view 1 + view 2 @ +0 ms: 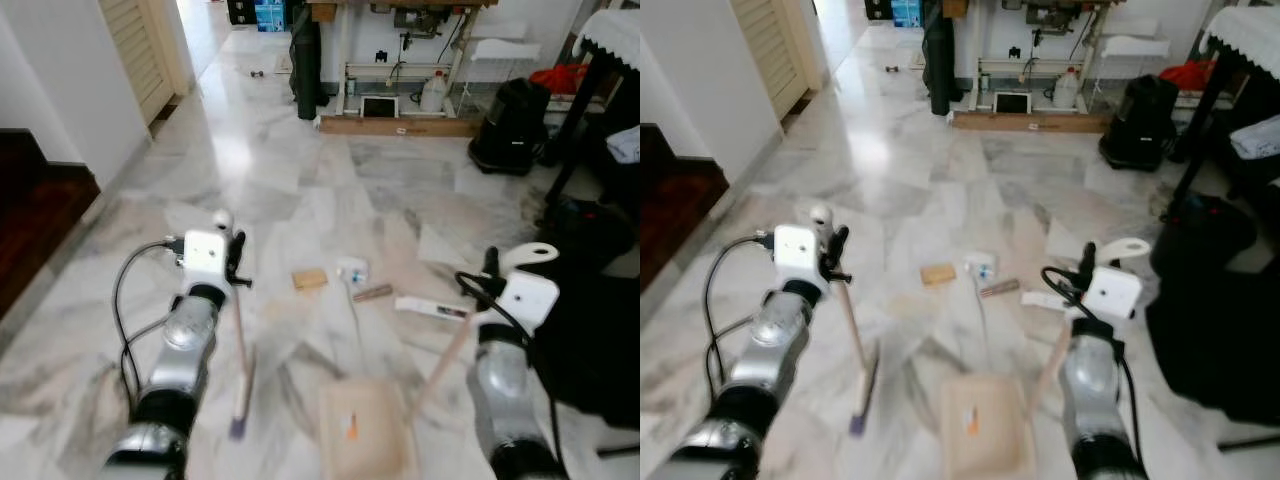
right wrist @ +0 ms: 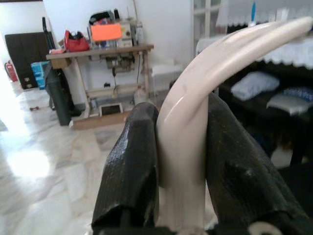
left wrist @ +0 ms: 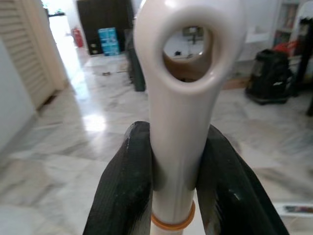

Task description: Sweep floor

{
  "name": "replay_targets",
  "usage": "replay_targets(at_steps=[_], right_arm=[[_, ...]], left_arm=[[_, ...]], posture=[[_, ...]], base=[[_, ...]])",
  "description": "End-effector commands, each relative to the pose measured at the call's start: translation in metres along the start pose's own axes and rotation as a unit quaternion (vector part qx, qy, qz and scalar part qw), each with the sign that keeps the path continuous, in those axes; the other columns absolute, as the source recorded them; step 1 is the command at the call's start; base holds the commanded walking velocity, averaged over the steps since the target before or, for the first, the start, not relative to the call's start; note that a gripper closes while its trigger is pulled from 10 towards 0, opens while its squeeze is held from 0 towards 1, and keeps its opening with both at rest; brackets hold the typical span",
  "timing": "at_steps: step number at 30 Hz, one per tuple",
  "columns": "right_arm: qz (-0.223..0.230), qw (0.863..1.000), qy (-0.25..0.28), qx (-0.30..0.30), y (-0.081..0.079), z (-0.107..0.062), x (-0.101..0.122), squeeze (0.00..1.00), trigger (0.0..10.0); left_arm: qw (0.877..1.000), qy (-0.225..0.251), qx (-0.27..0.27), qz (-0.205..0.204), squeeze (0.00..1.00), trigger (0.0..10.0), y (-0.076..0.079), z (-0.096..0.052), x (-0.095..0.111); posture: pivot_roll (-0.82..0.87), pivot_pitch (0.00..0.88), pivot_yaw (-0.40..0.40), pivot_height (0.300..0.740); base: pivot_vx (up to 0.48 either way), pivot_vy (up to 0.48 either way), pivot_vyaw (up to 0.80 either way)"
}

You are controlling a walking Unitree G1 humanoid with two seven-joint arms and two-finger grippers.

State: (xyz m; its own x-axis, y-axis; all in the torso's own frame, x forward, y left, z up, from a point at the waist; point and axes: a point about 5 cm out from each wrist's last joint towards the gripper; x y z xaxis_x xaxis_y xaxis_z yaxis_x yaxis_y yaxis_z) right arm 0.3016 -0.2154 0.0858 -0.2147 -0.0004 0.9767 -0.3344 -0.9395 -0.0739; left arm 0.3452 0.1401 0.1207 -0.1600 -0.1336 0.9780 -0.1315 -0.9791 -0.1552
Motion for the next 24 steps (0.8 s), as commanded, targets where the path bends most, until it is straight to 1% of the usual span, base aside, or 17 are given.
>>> replay_targets(at_steps=[1,14,24], right_arm=[[0.005,1.000,0.021,0.010,-0.0065,0.0054,0.0090,0.00,10.0],[0.006,1.000,0.021,0.009,-0.0068,0.0053,0.0089,0.00,10.0],[0.007,1.000,0.020,0.010,-0.0074,0.0047,0.0082,0.00,10.0]], left_arm=[[1.000,0.027,0.010,0.009,0.00,10.0,-0.0103,0.0045,0.0123],[1.000,0.026,0.010,0.007,0.00,10.0,-0.0101,0.0048,0.0124],[1.000,0.026,0.010,0.008,0.00,10.0,-0.0101,0.0045,0.0122]], posture=[[0.09,0.011,0.000,0.740],[0.09,0.010,0.001,0.740],[0.09,0.007,0.003,0.740]], base=[[0.405,0.000,0.00],[0.392,0.000,0.00],[0.335,0.294,0.00]])
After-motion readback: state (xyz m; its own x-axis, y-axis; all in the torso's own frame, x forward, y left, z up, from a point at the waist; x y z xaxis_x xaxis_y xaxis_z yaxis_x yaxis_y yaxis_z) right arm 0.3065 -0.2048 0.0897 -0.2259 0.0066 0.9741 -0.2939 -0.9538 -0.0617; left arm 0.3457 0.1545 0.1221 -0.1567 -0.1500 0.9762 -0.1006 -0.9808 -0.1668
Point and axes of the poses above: a point about 5 cm out from each wrist's last joint towards the gripper, its own z axis pointing out of the wrist towards the gripper, its own x axis along the axis of the wrist's last joint, y = z × x, and after that the axes turned 4 degrees about z, right-handed
